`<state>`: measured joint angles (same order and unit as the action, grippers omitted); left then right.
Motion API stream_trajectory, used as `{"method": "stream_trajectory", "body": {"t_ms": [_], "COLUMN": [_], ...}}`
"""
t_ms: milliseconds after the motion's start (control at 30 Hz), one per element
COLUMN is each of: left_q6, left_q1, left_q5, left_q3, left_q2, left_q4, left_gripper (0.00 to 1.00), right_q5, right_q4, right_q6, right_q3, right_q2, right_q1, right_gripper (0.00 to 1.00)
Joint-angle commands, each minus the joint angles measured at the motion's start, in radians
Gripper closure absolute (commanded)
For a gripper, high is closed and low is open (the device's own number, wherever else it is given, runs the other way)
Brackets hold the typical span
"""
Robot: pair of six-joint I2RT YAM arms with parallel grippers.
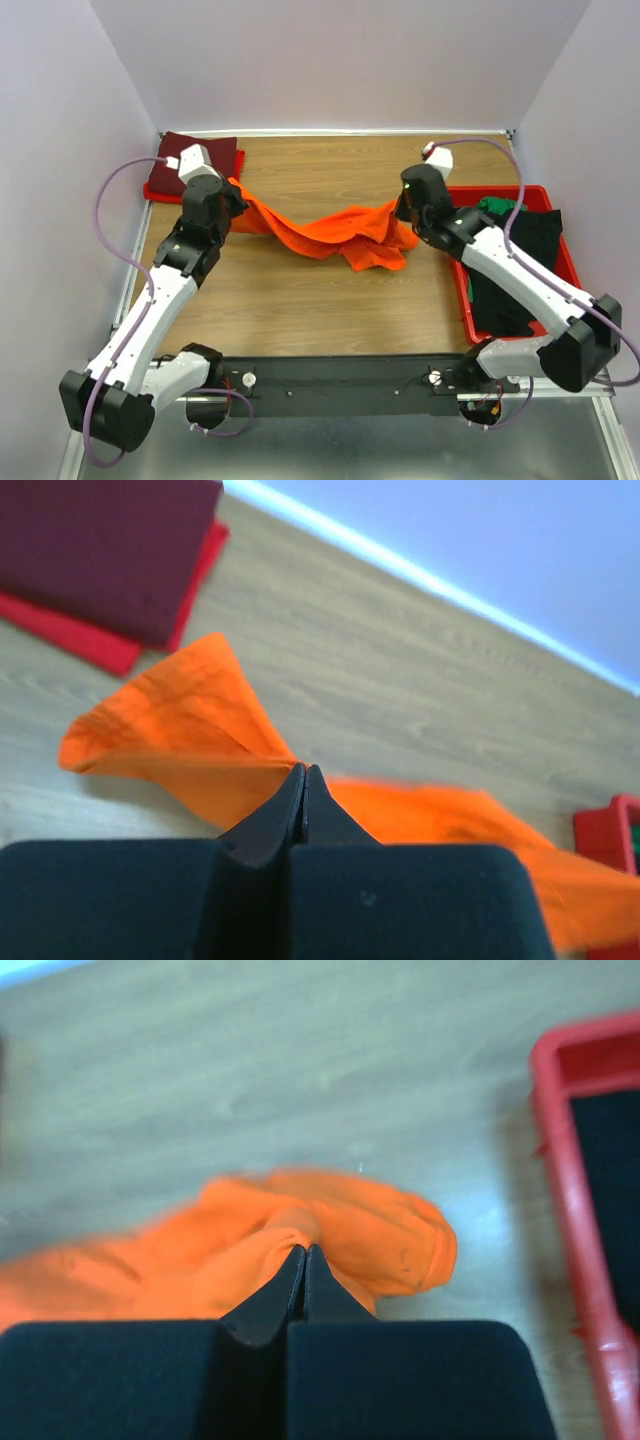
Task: Fold and stack the t-shirts
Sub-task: Flatten the tshirt out
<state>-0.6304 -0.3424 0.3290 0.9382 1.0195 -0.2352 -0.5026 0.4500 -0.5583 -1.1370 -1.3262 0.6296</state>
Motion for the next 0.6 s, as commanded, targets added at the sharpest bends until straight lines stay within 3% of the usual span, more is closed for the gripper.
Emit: {"method": "stream_trajectory", "body": {"t_ms": [0, 300, 433, 567], "left_q6": [0.081, 0.103, 0.092, 0.089], "left_q1": [0.045, 0.072, 0.075, 0.080], "left_q5": [0.065, 0.073, 0.061, 0.044], "left_q3": [0.094, 0.125, 0.076, 0.031], "left_q2": [-0.062, -0.144, -0.134, -0.124], "left_q4": [-0.096, -0.119, -0.104, -0.082], "left_gripper": [1.00, 1.00, 1.00, 1.00], "right_q5": [-0.082, -0.129, -0.100, 0.051], "right_q4": [0.094, 0.133, 0.124, 0.056], "right_q6": [0.058, 0.106, 0.132, 0.139], "right_q3": [-0.120, -0.299, -0.401, -0.532], "right_q2": [0.042, 0.041, -0.103, -0.354], "right_q1": [-0.030, -0.074, -0.142, -0.278], "right_gripper": [1.00, 1.00, 0.99, 0.99]}}
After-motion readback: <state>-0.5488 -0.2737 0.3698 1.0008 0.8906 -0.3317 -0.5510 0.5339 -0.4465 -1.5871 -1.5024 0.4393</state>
